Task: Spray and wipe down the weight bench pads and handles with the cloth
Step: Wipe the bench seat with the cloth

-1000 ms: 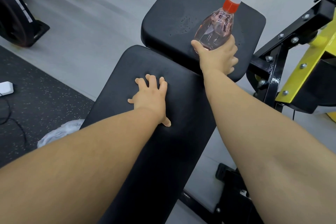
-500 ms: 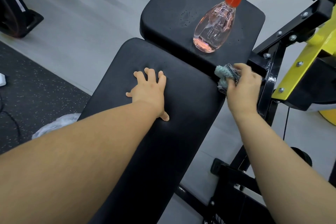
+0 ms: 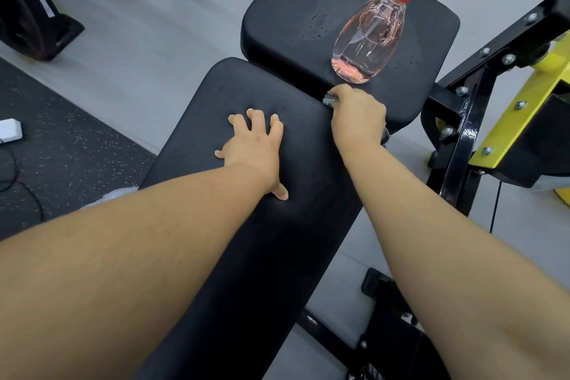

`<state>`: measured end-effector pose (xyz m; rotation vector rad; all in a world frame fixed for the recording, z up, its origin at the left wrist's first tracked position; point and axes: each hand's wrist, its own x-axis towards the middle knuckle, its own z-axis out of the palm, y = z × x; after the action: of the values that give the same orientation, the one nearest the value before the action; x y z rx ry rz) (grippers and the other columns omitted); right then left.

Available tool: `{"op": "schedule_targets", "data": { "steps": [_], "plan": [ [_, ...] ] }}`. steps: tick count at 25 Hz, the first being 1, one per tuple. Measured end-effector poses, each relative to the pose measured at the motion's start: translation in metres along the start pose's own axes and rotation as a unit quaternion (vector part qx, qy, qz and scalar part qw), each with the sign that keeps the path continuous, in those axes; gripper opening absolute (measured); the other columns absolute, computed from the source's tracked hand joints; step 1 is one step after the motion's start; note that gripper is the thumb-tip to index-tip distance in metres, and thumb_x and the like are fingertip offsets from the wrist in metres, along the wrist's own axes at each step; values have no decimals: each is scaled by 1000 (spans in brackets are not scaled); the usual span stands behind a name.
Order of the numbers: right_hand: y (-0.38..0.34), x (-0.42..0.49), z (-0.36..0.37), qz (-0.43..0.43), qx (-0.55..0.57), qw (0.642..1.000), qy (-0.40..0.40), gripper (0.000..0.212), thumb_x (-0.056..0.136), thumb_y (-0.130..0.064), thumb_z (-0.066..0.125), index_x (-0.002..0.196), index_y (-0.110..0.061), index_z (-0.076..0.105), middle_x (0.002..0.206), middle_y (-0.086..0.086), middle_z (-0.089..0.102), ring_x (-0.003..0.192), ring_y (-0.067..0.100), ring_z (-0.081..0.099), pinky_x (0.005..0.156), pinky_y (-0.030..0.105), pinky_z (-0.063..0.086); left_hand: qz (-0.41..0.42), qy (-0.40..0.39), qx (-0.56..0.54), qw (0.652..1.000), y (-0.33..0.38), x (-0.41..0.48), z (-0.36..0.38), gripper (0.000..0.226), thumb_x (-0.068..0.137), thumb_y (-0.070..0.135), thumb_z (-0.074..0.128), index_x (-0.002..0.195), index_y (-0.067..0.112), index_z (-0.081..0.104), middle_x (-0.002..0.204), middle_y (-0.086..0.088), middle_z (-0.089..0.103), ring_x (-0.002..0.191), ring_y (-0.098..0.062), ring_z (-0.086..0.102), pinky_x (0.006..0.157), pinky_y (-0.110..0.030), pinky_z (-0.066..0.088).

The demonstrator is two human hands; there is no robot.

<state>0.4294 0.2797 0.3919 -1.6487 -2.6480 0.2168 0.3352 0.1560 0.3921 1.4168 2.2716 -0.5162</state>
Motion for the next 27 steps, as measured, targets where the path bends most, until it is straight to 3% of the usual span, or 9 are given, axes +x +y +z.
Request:
{"op": "schedule_targets", "data": {
  "steps": [4,8,11,17,23,27],
  "plan": [
    [29,-17,-9,-6,31,999,-4,31,98,-20,41,125,-23,56,115,10,59,105,34,53,78,35,37,-6,-5,-2,1000,1,-2,-2,139,50,71,75,148,19,-11,148,-14,1,134,-42,12,81,-45,54],
    [55,-40,-10,37,53,998,22,30,97,-17,44,123,-20,60,113,13,57,98,37,55,76,37,39,-7,-4,-2,1000,1,-3,-1,140,51,72,74,148,19,-12,149,-15,0,134,-42,12,82,-44,54],
    [20,-21,-3,39,32,998,34,31,95,-15,43,121,-23,59,112,11,58,102,36,55,74,36,39,0,1,-8,1000,-1,-4,-2,140,51,71,74,148,19,-13,150,-15,-1,135,-43,11,82,-44,54],
    [-65,26,10,-79,14,997,4,29,97,-15,41,123,-17,52,115,9,58,105,32,57,77,34,38,4,13,-24,1000,-4,-3,5,137,54,69,74,148,21,-14,152,-14,-6,137,-42,5,86,-46,53],
    [-6,-15,-2,-6,78,997,2,32,97,-23,43,127,-22,54,119,9,56,110,32,51,84,38,38,11,15,-22,1000,-6,-7,2,136,57,71,71,147,20,-17,153,-15,-7,139,-43,3,86,-45,52],
    [-29,-9,-1,43,17,999,18,32,97,-18,41,127,-21,52,121,10,56,111,33,51,84,38,37,32,15,-43,998,-11,-5,5,135,56,72,71,148,21,-14,152,-14,-4,138,-42,6,85,-45,52]
  ]
}}
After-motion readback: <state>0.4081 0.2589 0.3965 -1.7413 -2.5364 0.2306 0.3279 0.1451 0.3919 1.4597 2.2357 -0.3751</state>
